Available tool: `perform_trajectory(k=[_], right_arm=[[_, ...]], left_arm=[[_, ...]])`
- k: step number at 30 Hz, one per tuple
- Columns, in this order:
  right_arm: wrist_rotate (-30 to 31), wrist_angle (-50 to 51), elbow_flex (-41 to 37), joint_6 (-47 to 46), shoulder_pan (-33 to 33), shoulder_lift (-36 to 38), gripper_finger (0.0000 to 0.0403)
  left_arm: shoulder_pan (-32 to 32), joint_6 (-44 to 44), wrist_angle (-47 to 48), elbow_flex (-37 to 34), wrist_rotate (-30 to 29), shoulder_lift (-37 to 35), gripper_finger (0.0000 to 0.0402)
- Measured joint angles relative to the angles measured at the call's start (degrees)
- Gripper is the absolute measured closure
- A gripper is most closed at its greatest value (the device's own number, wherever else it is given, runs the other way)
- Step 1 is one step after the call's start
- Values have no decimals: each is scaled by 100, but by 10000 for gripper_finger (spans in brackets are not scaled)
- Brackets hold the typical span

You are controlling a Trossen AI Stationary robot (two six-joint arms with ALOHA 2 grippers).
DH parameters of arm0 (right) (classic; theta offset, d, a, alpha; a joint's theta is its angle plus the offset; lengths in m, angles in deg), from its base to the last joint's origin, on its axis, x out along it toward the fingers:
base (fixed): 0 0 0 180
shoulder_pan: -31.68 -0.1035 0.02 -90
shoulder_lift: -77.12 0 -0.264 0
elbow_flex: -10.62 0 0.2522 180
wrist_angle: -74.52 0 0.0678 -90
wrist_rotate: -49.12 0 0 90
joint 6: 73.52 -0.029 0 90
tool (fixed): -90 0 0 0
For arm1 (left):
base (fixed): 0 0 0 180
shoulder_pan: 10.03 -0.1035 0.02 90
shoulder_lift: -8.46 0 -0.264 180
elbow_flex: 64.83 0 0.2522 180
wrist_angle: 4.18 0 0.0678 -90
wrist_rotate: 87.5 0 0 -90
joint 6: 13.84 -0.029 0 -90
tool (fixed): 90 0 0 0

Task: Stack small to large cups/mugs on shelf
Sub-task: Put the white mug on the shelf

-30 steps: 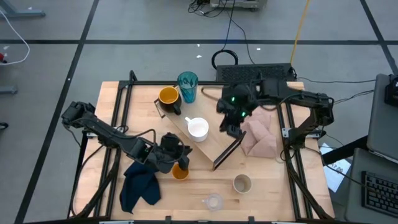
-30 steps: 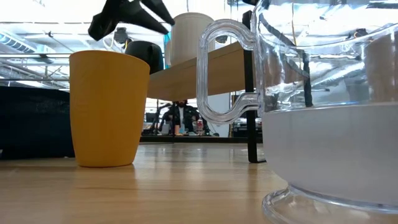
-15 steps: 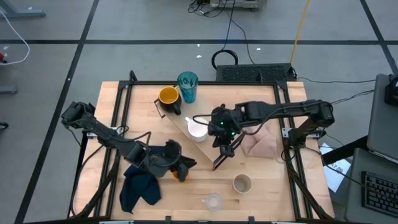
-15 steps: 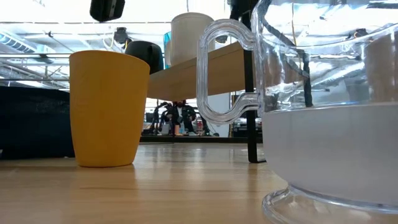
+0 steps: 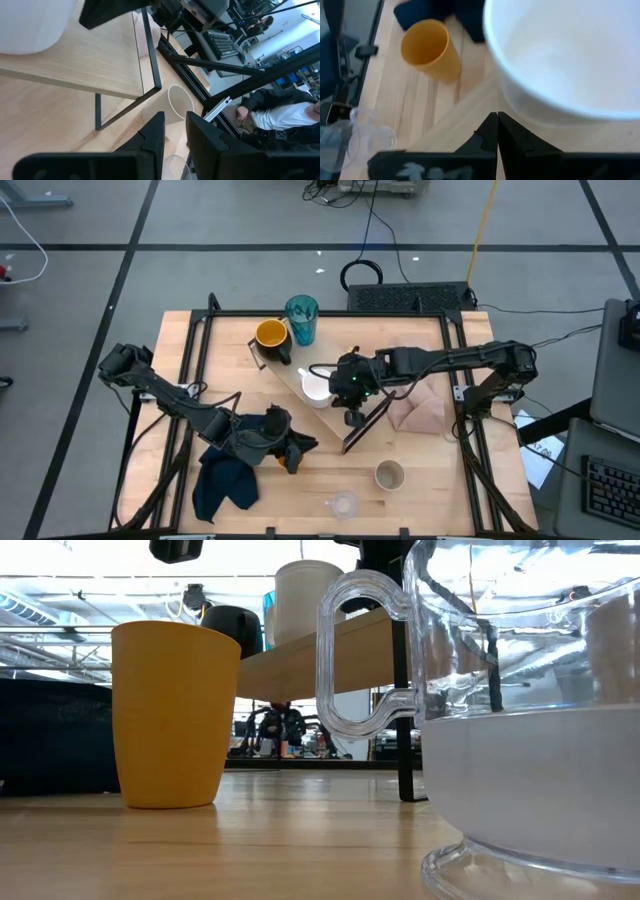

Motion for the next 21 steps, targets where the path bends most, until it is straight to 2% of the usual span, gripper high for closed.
perform_trajectory(k=[21], right_arm=[[306, 116, 0, 157, 163, 0, 403]], left_arm=[[0, -66, -9, 0, 4, 0, 323]])
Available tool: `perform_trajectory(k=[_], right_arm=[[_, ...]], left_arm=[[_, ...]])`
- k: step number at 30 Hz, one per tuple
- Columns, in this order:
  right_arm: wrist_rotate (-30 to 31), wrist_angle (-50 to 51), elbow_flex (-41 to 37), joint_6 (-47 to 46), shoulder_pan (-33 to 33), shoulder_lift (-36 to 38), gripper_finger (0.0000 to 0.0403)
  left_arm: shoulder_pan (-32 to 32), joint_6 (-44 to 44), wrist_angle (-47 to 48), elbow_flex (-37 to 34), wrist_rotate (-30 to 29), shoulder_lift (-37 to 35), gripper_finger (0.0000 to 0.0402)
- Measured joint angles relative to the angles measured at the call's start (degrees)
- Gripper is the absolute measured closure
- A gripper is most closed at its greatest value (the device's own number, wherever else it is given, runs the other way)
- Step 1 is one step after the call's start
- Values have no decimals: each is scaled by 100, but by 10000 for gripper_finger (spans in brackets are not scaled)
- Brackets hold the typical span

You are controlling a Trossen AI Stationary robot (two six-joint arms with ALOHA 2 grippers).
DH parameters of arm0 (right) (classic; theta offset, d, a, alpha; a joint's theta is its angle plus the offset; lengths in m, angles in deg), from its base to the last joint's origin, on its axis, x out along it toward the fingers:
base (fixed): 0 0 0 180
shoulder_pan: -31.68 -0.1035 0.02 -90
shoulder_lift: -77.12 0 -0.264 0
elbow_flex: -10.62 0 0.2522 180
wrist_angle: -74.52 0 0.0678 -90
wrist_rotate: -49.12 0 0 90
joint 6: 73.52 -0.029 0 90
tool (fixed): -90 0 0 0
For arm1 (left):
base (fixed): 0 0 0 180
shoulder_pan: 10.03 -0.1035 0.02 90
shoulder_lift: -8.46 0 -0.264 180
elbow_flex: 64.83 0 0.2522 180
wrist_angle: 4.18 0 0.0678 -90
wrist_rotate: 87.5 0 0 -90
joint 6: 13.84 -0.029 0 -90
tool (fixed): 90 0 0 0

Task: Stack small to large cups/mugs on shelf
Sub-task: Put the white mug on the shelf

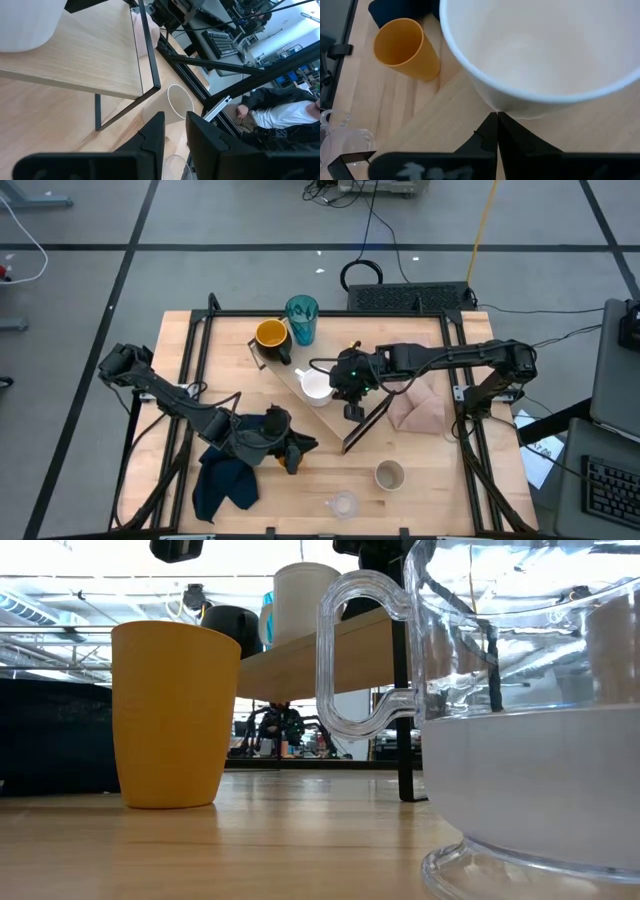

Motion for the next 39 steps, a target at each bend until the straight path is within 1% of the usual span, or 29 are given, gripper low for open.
perform_trajectory(k=[11, 16, 20, 30, 39], right_arm=[[-1, -316, 0, -58, 0, 0, 403], [5, -322, 0, -78, 0, 0, 403], [147, -330, 0, -150, 0, 0, 403], [161, -633, 1, -381, 24, 0, 403], [178, -712, 2, -422, 72, 0, 403]], left_arm=[[-7, -37, 2, 0, 2, 0, 323], [-7, -37, 2, 0, 2, 0, 323], [-7, -35, 2, 0, 4, 0, 323], [-2, -6, 2, 0, 20, 0, 323], [35, 0, 2, 0, 21, 0, 323]])
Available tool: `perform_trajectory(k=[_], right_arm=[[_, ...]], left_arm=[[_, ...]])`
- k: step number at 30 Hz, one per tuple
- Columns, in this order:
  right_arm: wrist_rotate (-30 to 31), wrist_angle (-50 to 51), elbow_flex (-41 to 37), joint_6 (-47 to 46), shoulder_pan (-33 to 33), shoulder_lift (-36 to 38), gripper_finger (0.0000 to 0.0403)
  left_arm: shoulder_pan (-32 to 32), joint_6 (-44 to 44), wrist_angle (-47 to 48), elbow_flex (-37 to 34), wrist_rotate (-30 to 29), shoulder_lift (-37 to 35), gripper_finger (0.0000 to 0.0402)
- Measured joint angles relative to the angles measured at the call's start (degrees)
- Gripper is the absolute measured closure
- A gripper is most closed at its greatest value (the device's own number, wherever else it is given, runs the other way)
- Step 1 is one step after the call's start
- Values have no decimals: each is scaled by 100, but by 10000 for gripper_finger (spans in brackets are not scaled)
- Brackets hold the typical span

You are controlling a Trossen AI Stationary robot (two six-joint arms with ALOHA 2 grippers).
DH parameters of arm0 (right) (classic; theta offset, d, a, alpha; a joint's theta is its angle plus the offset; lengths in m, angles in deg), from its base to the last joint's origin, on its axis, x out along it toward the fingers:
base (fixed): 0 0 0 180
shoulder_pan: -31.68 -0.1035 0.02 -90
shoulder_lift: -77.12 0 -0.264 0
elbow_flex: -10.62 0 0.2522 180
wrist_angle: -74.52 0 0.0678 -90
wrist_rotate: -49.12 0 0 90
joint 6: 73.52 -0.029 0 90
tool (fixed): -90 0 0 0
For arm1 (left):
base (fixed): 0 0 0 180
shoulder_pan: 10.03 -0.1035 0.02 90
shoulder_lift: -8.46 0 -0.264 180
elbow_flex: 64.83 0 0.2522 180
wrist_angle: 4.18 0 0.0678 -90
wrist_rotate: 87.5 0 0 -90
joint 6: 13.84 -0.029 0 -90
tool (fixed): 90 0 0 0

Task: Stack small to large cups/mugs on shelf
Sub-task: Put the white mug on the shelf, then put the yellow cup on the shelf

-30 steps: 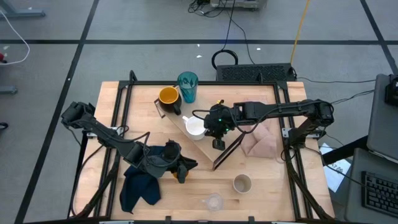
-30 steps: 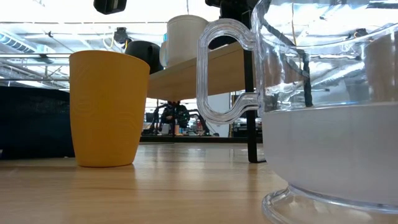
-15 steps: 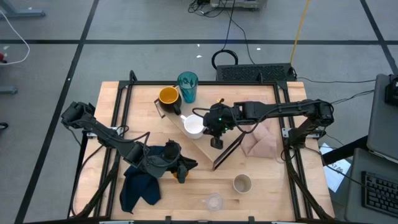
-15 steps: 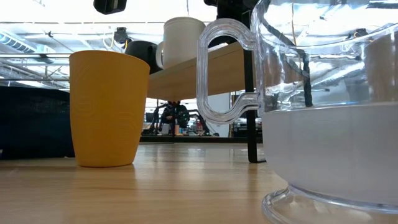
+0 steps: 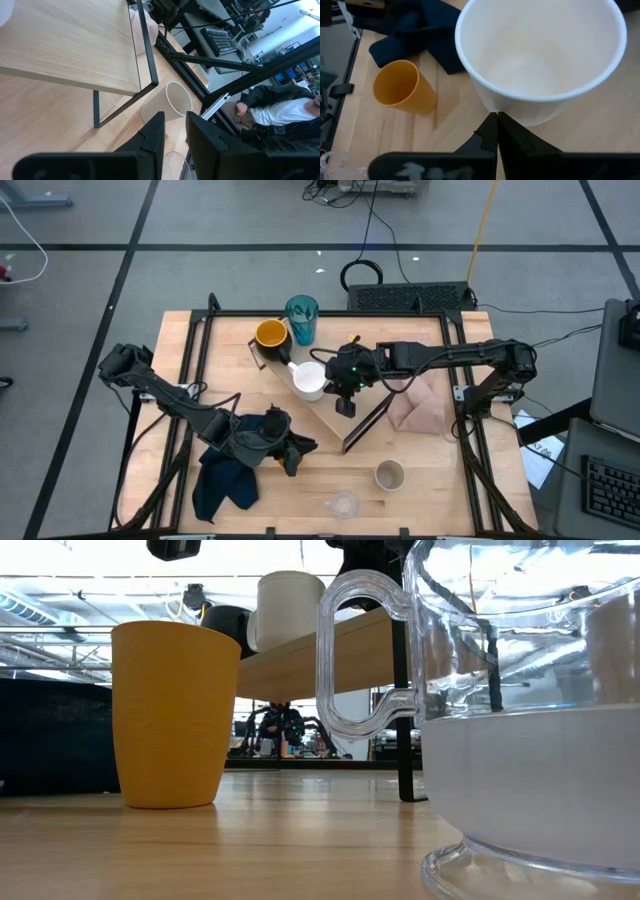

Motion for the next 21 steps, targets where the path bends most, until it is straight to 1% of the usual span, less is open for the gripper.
perform_trajectory(k=[8, 18, 21], right_arm=[[103, -108, 0, -83, 1, 0, 403], [-36, 640, 0, -24, -6, 0, 403], [-80, 891, 0, -95, -44, 122, 403]], left_arm=[[-2, 0, 0, 0, 26, 0, 323], [-2, -35, 11, 0, 33, 0, 323], [-2, -33, 11, 0, 33, 0, 323]])
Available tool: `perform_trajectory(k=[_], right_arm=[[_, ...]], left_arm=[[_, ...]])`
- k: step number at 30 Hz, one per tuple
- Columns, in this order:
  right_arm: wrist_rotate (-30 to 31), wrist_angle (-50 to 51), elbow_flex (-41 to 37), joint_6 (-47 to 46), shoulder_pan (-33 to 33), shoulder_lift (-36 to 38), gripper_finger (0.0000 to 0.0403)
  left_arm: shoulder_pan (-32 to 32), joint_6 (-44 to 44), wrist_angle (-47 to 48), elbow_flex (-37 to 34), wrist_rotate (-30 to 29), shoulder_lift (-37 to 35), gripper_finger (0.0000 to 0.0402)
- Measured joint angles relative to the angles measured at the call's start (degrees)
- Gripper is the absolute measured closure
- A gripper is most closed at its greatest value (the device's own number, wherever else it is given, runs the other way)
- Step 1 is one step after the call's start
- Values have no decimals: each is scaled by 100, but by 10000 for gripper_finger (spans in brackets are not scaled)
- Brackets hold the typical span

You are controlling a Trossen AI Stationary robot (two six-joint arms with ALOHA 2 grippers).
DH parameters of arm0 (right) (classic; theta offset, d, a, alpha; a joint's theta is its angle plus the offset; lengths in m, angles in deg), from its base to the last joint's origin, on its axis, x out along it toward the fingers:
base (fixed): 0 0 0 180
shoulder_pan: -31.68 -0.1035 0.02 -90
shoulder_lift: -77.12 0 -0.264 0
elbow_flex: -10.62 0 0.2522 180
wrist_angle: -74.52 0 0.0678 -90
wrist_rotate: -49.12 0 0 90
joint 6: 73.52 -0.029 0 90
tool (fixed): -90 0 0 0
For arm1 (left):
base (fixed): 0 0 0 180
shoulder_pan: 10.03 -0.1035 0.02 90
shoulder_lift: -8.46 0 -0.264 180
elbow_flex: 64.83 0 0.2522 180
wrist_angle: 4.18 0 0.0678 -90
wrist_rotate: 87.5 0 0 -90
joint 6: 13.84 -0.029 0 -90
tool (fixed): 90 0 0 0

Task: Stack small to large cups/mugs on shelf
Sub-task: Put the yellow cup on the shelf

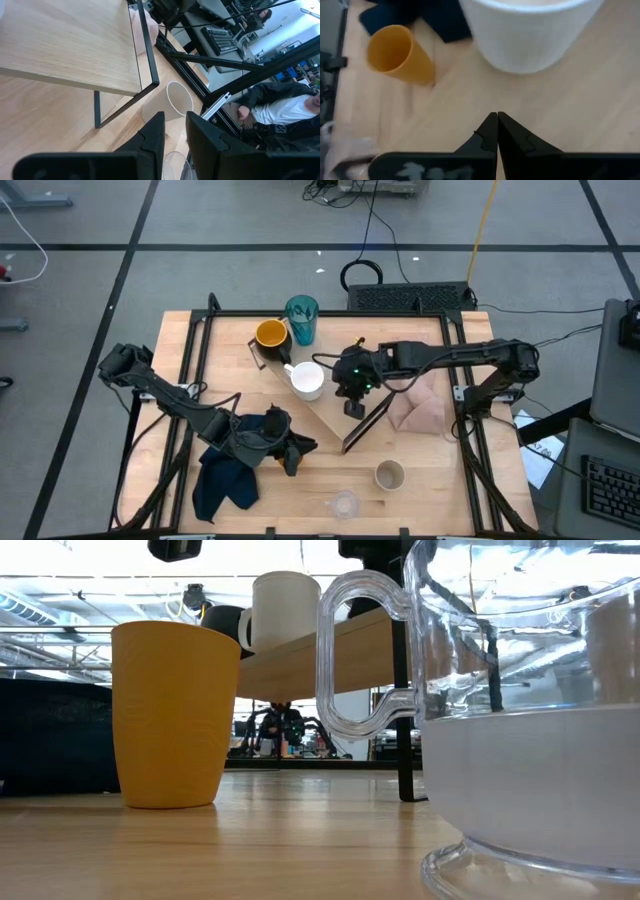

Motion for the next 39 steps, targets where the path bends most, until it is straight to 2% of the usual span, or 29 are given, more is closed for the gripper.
perform_trajectory(k=[7, 10, 16, 20, 30, 34, 39], right_arm=[[-150, 153, 0, -254, -98, 837, 403], [-419, 166, 4, -562, -151, 1284, 403], [-451, 198, 4, -1307, -411, 1982, 395], [-431, 248, 4, -1654, -719, 2220, 358], [-423, 1112, 4, -2886, -1987, 2309, 222], [-379, 1503, 4, -3414, -2678, 2273, 208], [44, 2144, 2, -3712, -3528, 2119, 207]], left_arm=[[0, -9, 6, 0, 0, 2, 323], [-18, -9, -3, 0, -4, 2, 323], [-136, -15, -282, 0, 6, 2, 323], [-256, -163, -621, 0, 284, 2, 323], [-408, -483, -1054, 0, 860, 2, 323], [-373, -459, -1142, 0, 863, 2, 323], [-293, -69, -1206, 0, 860, 2, 323]])
